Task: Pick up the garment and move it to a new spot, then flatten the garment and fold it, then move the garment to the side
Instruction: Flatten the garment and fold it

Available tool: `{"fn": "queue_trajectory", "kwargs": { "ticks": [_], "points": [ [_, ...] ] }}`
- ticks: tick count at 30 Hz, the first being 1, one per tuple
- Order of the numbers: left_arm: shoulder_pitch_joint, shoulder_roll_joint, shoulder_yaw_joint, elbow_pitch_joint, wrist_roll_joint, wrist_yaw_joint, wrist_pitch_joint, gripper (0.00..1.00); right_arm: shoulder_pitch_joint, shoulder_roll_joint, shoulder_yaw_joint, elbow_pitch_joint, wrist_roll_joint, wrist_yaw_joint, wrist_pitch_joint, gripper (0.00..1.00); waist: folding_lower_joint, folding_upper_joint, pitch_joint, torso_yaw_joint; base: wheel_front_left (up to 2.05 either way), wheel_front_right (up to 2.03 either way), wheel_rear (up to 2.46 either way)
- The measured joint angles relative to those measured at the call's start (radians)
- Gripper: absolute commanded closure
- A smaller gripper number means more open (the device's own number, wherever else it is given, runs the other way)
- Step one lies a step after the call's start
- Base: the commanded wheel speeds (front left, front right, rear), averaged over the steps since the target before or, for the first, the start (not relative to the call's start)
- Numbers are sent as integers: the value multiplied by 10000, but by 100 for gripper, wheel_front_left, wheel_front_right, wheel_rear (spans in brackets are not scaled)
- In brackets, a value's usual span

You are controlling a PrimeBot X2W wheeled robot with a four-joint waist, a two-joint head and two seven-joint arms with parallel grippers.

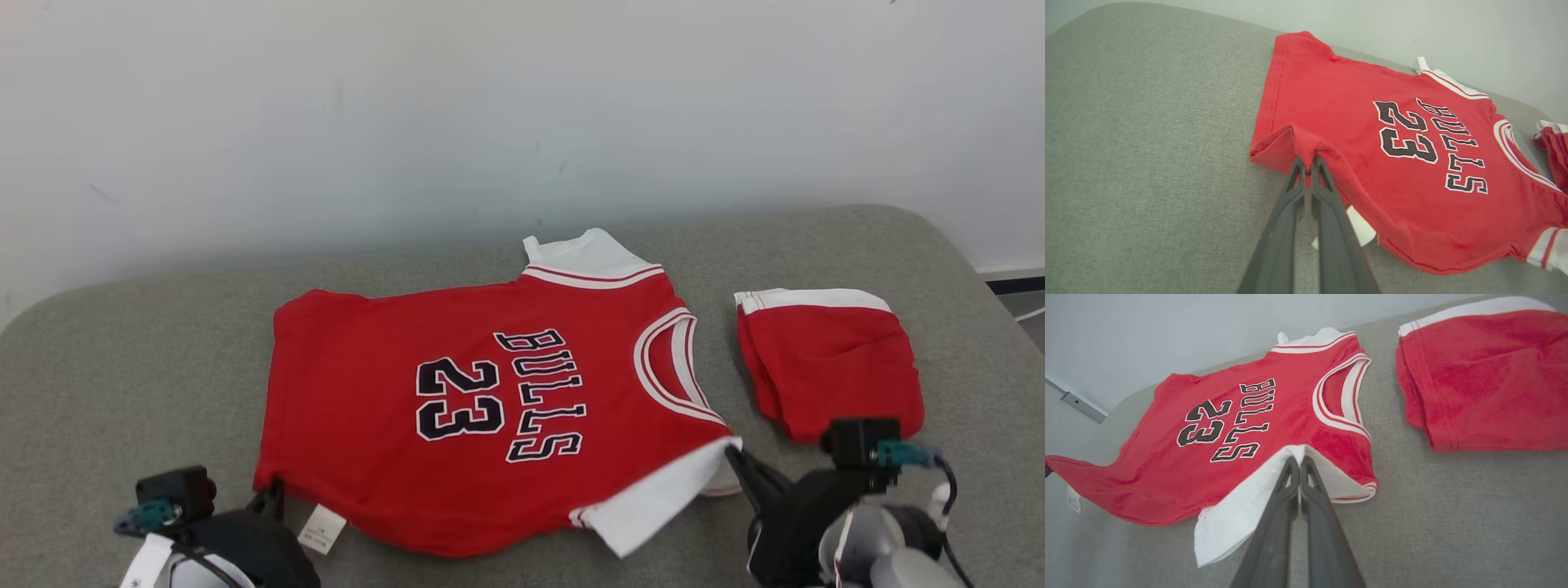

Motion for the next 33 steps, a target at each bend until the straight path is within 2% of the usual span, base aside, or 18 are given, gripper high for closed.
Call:
{"fn": "queue_trajectory", "kwargs": {
  "ticks": [5,21,27,33],
  "points": [
    [-541,12,46,174,33,79,209,100,-1192,-86,84,146,-113,104,205,100,0,0,105,-55,0,0,0],
    [-2662,244,6,1944,656,79,1442,100,-3834,125,282,2351,-516,77,708,100,1,0,1030,-49,0,0,0],
    [-3430,186,-82,2489,763,79,1532,100,-4890,148,780,3156,-1064,445,692,100,1,0,1379,141,0,0,0],
    [-4011,98,-278,2905,907,79,1507,100,-5602,161,976,3971,-1325,660,477,100,1,0,1638,353,0,0,0]
  ]
}}
